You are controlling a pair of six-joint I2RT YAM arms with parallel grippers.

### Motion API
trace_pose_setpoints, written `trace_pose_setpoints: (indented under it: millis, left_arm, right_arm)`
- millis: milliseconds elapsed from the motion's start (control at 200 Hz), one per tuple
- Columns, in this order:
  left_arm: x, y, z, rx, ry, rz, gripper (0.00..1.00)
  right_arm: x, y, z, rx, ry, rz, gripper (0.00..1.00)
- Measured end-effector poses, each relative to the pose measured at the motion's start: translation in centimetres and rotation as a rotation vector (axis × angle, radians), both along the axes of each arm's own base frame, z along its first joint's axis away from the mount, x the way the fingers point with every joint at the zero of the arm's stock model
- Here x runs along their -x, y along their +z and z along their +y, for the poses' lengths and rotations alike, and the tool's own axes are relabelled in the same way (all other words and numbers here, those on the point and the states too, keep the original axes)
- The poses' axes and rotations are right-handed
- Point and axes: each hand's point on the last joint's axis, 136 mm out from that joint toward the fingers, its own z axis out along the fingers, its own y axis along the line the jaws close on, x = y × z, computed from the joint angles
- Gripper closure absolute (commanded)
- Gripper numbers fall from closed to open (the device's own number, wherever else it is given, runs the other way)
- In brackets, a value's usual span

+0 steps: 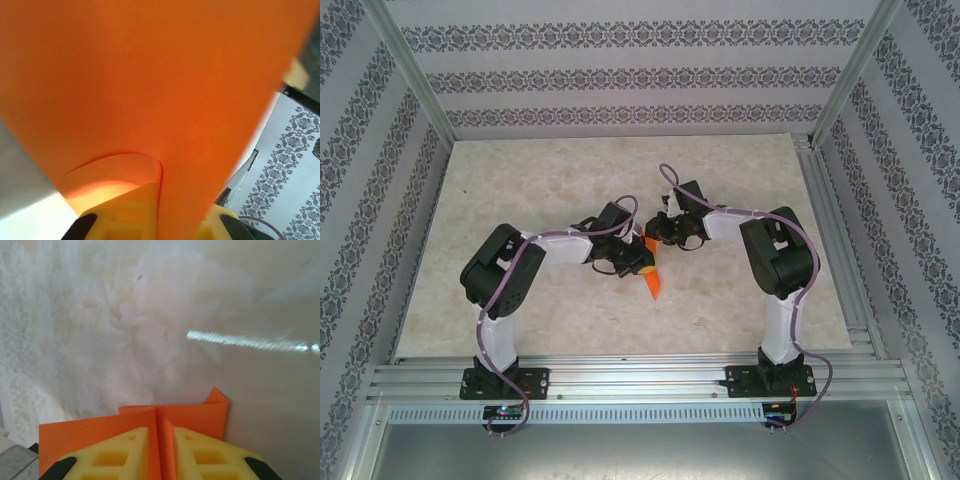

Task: Fold a paper plane with a square sheet of paper (pick it up from the middle)
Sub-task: Fold the wing for the fifth time at the center of the table.

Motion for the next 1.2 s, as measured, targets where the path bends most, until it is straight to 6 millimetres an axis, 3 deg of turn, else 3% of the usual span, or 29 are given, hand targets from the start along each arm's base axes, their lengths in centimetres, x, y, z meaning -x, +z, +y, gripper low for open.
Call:
trace_pose_setpoints:
  millis: [285, 394, 559, 659, 814, 974, 1074, 1198]
  left_arm:
    - [2.4, -0.6, 0.8, -0.051, 0.095, 0.027, 0.93]
    - [1.8, -0.1, 0.7, -0.042, 0.114, 0.009, 0.93]
    - [1.5, 0.1, 0.4, -0.026, 0.120, -0.002, 0.93]
    - [1.3, 0.3, 0.3, -0.014, 0.130, -0.002, 0.93]
    - [1.0, 0.5, 0.2, -0.005, 0.163, 0.018, 0.93]
    - [0.2, 1.2, -0.4, 0.036, 0.196, 0.013, 0.93]
    - [0.0, 1.4, -0.6, 0.048, 0.203, 0.013, 0.93]
    - [-0.1, 1.5, -0.6, 0.052, 0.205, 0.011, 0.93]
  right_arm:
    - [2.0, -0.4, 0.9, 0.003, 0.095, 0.026, 0.72]
    - [1.9, 0.8, -0.2, 0.008, 0.080, 0.009, 0.68]
    - [2.9, 4.0, -3.8, 0.030, 0.004, -0.062, 0.64]
    - [4.8, 5.1, -5.8, 0.047, -0.037, -0.116, 0.63]
    - [10.0, 3.9, -7.3, 0.093, -0.050, -0.167, 0.62]
    - [14.6, 3.6, -6.8, 0.131, 0.013, -0.299, 0.61]
    - [15.9, 3.2, -6.1, 0.167, 0.053, -0.368, 0.62]
    - [15.4, 3.1, -6.3, 0.208, 0.048, -0.417, 0.66]
